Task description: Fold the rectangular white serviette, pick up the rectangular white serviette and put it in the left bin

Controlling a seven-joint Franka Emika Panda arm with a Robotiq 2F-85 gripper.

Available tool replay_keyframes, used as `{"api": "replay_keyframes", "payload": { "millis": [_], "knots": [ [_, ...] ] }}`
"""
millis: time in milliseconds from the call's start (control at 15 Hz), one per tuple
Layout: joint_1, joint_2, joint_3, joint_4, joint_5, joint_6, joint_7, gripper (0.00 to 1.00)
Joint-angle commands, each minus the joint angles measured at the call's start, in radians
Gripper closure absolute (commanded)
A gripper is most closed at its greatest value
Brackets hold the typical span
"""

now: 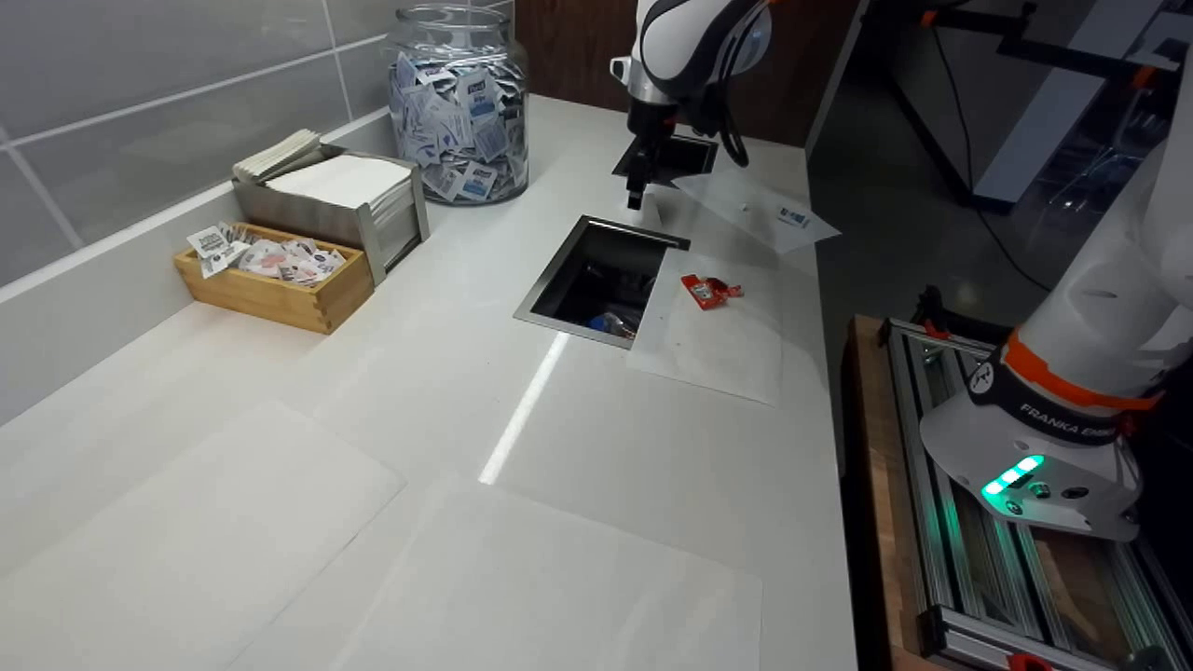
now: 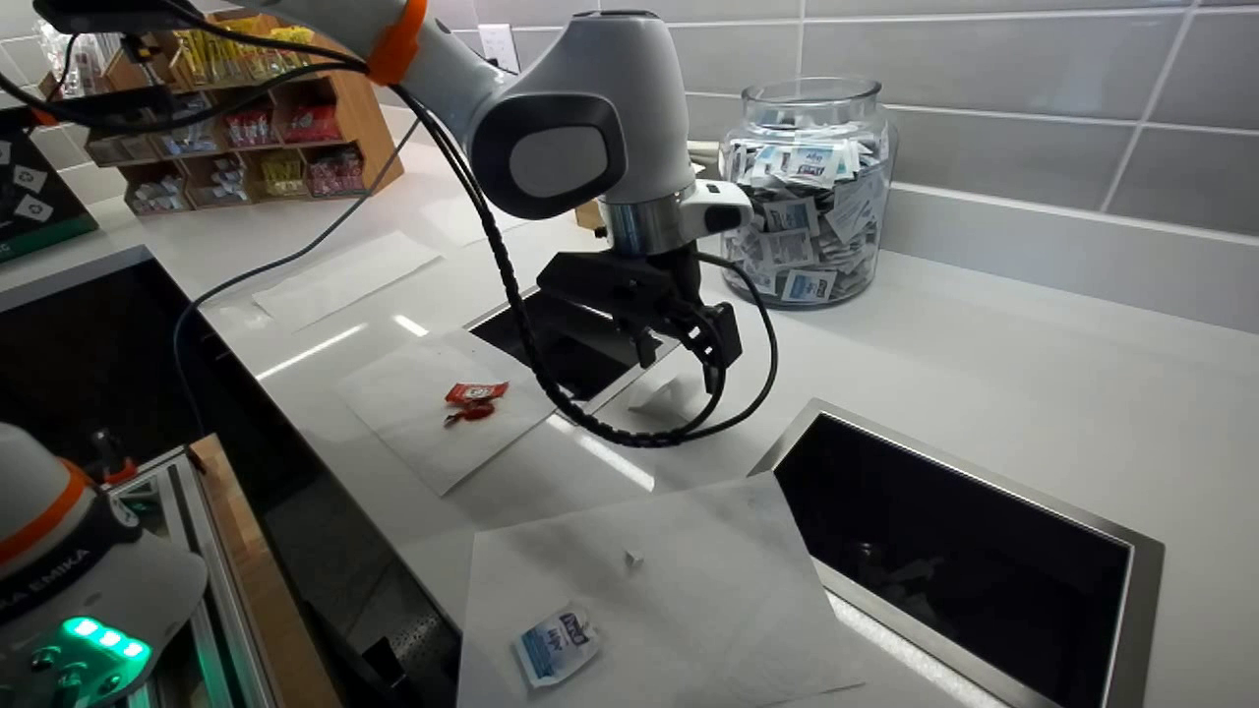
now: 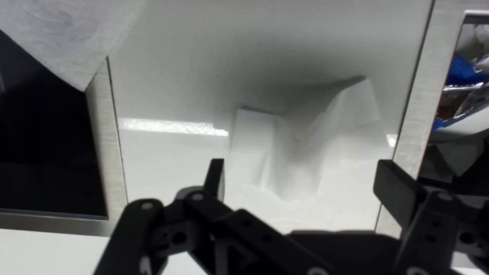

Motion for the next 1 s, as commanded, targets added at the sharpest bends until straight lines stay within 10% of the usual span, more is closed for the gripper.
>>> {"api": "replay_keyframes", "payload": {
  "millis": [0, 933],
  "knots": [
    [-0.027, 0.005, 0.02, -0.002, 0.031, -0.056, -0.063, 0.0],
    [-0.035, 0.041, 0.023, 0.027, 0.044, -0.093, -0.139, 1.0]
  ]
}}
